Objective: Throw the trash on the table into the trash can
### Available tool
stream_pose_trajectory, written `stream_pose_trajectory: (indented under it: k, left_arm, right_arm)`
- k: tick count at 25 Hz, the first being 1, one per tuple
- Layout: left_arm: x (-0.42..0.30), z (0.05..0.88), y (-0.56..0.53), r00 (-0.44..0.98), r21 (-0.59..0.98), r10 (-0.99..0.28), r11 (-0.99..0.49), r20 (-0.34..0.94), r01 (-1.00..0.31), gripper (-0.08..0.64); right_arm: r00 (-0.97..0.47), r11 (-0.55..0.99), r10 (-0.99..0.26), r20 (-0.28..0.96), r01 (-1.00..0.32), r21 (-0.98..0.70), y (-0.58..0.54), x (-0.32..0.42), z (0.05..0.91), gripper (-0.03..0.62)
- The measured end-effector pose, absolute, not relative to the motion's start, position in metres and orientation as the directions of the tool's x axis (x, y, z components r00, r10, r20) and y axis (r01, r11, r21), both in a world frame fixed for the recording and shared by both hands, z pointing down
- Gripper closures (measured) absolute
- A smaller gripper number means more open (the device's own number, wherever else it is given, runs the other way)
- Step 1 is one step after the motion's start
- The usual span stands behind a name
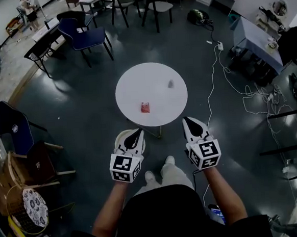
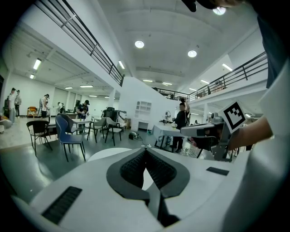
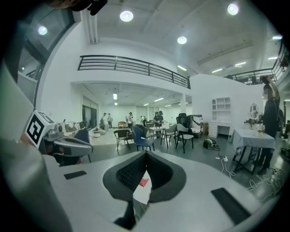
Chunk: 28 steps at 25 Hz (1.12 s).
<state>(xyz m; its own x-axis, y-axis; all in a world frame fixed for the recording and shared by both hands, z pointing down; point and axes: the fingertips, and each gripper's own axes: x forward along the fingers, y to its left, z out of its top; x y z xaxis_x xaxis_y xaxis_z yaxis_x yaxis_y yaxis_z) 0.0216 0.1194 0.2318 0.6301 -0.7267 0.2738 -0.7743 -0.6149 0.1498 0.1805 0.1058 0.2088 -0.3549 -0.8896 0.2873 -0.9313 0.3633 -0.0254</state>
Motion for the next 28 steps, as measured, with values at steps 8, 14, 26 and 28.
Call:
stream_pose_trajectory:
  k: [8,14,26,28]
  left_arm:
    - [0.023,0.245,0.091,0.612,0.216,-0.735,-0.573,0.292,-0.791,0.552]
    - [0.034,0.260,0.061,0.591,0.218,-0.738,-0.550,0.325,-0.806,0.552]
    - [0.059,0.325,-0.003,0.531,0.232,-0.727,-0.479,0.436,-0.846,0.552]
    - [0.061,0.334,-0.011,0.522,0.235,-0.722,-0.469,0.454,-0.852,0.552]
  right_arm:
    - [-0.384,0.392,-0.869,0.312,-0.919,-0.038,0.072,0.181,0.226,0.575]
    - [-0.411,0.416,-0.845,0.342,-0.907,-0.061,0.040,0.189,0.243,0.575]
    - [-0.473,0.470,-0.773,0.422,-0.875,-0.118,-0.019,0.200,0.302,0.575]
    - [-0.478,0.474,-0.765,0.432,-0.872,-0.125,-0.027,0.202,0.310,0.575]
